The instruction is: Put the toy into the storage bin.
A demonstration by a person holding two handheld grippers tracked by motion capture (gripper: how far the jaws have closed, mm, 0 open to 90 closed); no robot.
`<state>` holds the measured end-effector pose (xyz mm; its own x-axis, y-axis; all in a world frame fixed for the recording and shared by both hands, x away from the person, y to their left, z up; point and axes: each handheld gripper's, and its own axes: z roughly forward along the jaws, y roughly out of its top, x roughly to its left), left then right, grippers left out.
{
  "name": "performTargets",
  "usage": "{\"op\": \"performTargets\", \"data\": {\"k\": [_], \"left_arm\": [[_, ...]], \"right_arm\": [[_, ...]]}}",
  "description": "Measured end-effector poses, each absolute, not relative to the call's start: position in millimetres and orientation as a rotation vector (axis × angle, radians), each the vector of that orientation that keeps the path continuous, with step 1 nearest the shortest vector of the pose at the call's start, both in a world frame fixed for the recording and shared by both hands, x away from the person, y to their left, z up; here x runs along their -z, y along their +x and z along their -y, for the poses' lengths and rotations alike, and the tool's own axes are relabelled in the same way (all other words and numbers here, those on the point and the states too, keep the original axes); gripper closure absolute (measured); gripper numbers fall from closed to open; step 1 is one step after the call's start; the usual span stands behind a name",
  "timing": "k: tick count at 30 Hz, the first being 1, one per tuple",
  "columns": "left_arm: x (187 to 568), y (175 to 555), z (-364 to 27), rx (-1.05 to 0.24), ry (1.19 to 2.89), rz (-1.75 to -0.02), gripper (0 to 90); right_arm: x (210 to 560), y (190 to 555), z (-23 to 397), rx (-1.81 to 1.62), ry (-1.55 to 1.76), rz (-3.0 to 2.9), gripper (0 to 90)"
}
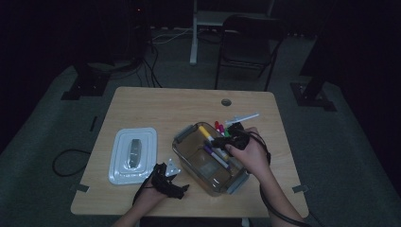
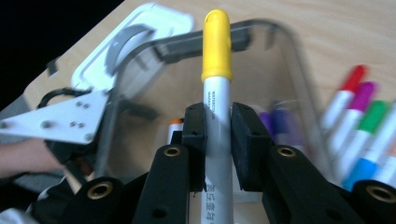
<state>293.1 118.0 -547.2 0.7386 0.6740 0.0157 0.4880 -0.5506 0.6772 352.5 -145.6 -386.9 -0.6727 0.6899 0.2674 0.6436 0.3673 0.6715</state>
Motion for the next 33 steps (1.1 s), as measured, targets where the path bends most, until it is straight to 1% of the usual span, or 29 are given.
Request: {"op": "performTargets", "data": {"k": [11,15,18,24,30,33], "left_arm": [[547,293,-118,-0.361,2.268,-0.871,0.5],[547,293,-118,-0.36,2.268,-0.871,0.5],[547,293,-118,-0.361,2.267,-0.872,0.5],[547,293,-118,-0.361,2.267,-0.871,0.5],[547,293,-118,-0.363,2.268,-0.87,0.5],[547,293,-118,-0.363,2.268,-0.87,0.5]], "right_arm": [[432,356,92,-1.011,1.192,-2.823,76.3],[440,360,80,-0.952,1.202,-2.922,76.3],[450,364,73,-0.848,1.18,-2.969,76.3],[468,369,66,-0.779,1.224,-3.035,76.3],[474,369,61,-0.658,1.174,-3.078,75.8],[474,369,61,-0.675,1.175,-3.088,71.7]]}}
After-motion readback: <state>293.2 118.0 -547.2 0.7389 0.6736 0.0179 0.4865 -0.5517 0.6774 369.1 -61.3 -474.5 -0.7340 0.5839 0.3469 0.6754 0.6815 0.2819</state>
